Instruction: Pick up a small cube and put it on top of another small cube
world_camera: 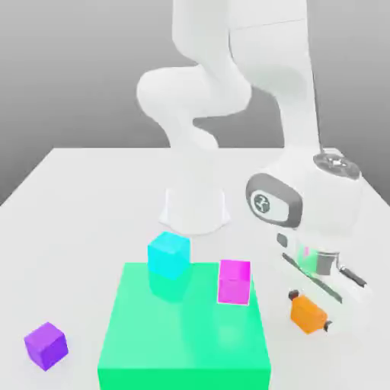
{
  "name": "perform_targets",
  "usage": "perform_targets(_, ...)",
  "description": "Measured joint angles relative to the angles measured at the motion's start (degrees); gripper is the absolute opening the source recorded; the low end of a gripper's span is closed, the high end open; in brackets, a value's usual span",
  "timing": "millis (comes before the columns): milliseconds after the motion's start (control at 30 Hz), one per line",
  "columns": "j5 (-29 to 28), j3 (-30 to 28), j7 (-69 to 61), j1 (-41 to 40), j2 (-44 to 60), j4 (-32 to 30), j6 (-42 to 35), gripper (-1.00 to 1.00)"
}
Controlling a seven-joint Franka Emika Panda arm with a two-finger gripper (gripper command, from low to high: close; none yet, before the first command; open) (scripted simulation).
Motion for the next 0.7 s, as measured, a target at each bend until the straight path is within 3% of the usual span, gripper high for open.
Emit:
perform_targets(133, 0.3, 0.1, -0.2, 0.0, -0.1, -0.1, 0.0, -1.00)
perform_targets(333, 14.2, 10.1, -11.1, -7.1, -11.0, -2.8, -7.8, -1.00)
perform_targets(700, 29.3, 8.3, -39.1, -18.7, -16.6, 8.7, -29.0, -1.00)
